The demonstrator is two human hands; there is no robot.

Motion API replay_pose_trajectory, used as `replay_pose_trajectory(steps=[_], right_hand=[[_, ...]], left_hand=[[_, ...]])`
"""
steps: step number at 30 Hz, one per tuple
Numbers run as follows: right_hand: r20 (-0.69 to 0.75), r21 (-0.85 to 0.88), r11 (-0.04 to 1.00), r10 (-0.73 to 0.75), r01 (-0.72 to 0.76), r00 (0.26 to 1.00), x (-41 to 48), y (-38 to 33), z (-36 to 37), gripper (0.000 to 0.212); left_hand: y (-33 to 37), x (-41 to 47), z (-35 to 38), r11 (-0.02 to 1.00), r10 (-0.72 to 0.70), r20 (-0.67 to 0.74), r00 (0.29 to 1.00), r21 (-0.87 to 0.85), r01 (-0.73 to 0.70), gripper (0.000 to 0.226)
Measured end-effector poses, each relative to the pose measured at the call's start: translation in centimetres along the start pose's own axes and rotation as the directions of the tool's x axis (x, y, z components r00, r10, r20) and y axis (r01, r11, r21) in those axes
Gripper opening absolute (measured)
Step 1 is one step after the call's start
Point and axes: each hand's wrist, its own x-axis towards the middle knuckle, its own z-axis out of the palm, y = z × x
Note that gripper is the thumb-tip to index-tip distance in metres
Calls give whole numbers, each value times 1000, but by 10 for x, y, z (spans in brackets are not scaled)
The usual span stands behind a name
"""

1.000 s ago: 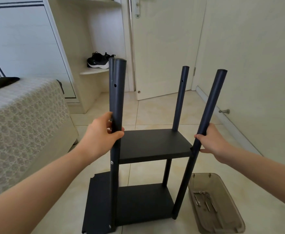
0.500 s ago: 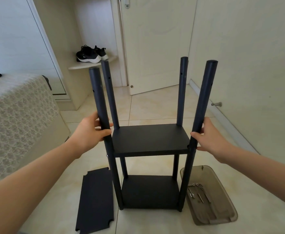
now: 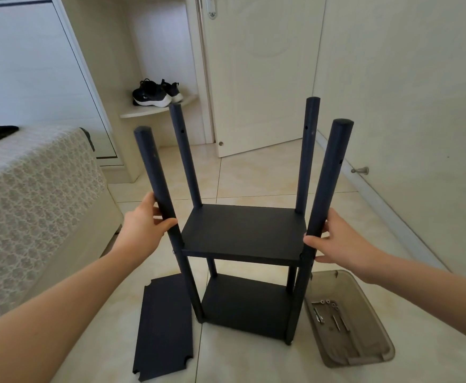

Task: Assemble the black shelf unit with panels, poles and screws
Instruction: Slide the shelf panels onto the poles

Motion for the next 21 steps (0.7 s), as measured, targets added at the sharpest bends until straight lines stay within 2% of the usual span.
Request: replay_pose_trajectory(steps=[3, 6, 8, 10, 12, 14, 17, 19, 21], right_hand=[[44, -91, 996, -22, 26, 999, -4, -3, -3, 48], [110, -108, 994, 0, 12, 994, -4, -8, -12, 50], [168, -145, 989, 29, -4, 985, -4, -11, -18, 46], [218, -200, 980, 39, 5, 975, -3, -14, -25, 41], [248, -218, 976, 29, 27, 968, -2, -16, -31, 37], [269, -205, 978, 22, 35, 963, -3, -20, -35, 36], [298, -224, 973, 7, 63, 955, -2, -23, -36, 33], [304, -256, 963, -1, 82, 953, -1, -22, -36, 35], [308, -293, 951, 1, 94, 951, 0, -22, -36, 40]], left_hand=[[-4, -5, 2, 996, -4, -22, 1000, 85, 6, 41], [-5, -9, 4, 962, -20, -27, 999, 270, 26, 31], [-3, -14, 7, 876, -68, 54, 996, 482, 34, 33], [2, -22, 15, 777, -79, 151, 985, 629, -35, 35], [11, -30, 30, 763, -16, 225, 974, 633, -133, 34], [23, -39, 48, 778, 107, 281, 954, 573, -256, 29], [40, -49, 74, 724, 311, 398, 863, 489, -486, 16], [44, -51, 92, 685, 401, 479, 781, 410, -603, 29], [44, -52, 112, 640, 463, 506, 728, 377, -669, 49]])
